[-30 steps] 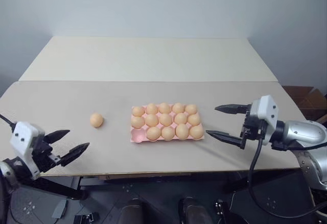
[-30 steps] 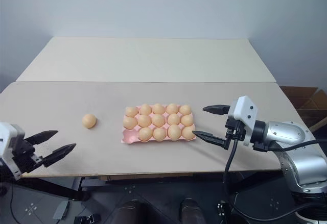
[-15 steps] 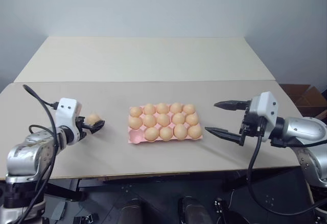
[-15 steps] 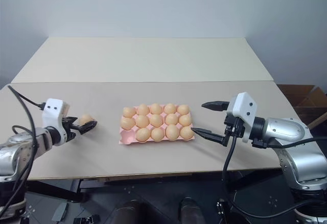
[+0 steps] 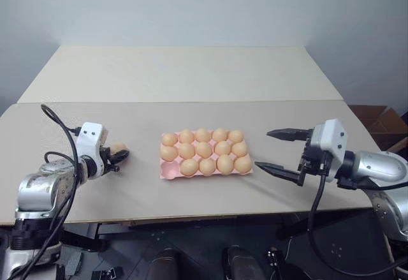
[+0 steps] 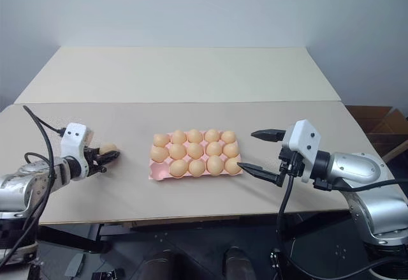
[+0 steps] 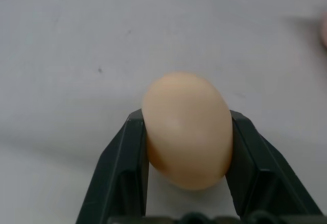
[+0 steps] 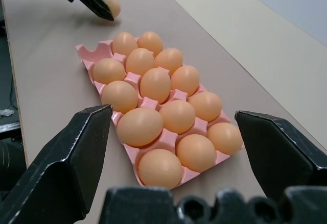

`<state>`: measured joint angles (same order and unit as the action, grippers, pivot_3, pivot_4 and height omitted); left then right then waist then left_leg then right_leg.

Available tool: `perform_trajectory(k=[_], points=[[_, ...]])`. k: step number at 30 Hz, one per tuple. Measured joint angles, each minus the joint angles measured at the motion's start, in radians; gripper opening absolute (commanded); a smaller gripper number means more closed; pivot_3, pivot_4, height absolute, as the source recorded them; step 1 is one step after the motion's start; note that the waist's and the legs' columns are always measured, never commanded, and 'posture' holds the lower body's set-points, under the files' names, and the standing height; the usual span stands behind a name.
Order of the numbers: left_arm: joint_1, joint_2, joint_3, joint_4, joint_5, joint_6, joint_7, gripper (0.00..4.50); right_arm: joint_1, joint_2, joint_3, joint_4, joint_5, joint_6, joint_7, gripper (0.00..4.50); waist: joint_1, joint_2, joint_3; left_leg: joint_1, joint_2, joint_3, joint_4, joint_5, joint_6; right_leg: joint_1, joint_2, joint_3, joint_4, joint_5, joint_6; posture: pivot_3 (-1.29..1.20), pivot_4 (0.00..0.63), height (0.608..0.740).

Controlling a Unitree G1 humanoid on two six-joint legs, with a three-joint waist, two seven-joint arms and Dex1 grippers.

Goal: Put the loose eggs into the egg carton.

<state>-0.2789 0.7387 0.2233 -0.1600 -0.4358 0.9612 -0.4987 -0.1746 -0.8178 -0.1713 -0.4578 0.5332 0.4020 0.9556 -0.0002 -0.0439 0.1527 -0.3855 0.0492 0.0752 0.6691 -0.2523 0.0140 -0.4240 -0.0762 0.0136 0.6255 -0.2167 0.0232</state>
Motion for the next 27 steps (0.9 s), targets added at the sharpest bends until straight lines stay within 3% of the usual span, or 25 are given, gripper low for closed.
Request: perform_trajectory(k=[7,16,24,27], points=[[0.061,0.089,-0.037,-0.218,-0.121,-0.178,-0.355,1.70,0.000,0.000,-0.002,-0.005,0.000,0.000,-0.006,4.50,0.010,0.000,0.000,0.000,0.000,0.001,0.000,0.000,0.000,0.000,-0.001,0.000,-0.001,0.000,0.000,0.00,0.150,0.740],[-0.037,0.057,-0.278,-0.186,-0.070,-0.211,-0.438,1.70,0.015,0.006,-0.003,-0.021,0.000,0.001,-0.026,4.50,0.010,0.000,0.000,-0.001,0.000,0.000,0.001,0.000,0.000,0.000,0.001,0.000,0.000,0.000,0.000,0.00,0.150,0.740],[-0.071,0.058,-0.325,-0.156,-0.059,-0.214,-0.475,4.34,0.035,0.006,-0.005,-0.047,0.001,0.004,-0.054,4.50,0.008,0.000,0.000,-0.001,0.000,0.000,0.001,0.000,0.000,0.000,0.001,0.000,0.000,0.000,0.001,0.00,0.150,0.740],[-0.071,0.071,-0.321,-0.157,-0.061,-0.215,-0.483,4.46,0.036,0.006,-0.005,-0.047,0.001,0.007,-0.059,4.50,0.009,0.000,0.000,-0.001,0.000,0.000,0.001,0.000,0.000,0.000,0.001,0.000,0.000,0.000,0.001,0.00,0.150,0.740]])
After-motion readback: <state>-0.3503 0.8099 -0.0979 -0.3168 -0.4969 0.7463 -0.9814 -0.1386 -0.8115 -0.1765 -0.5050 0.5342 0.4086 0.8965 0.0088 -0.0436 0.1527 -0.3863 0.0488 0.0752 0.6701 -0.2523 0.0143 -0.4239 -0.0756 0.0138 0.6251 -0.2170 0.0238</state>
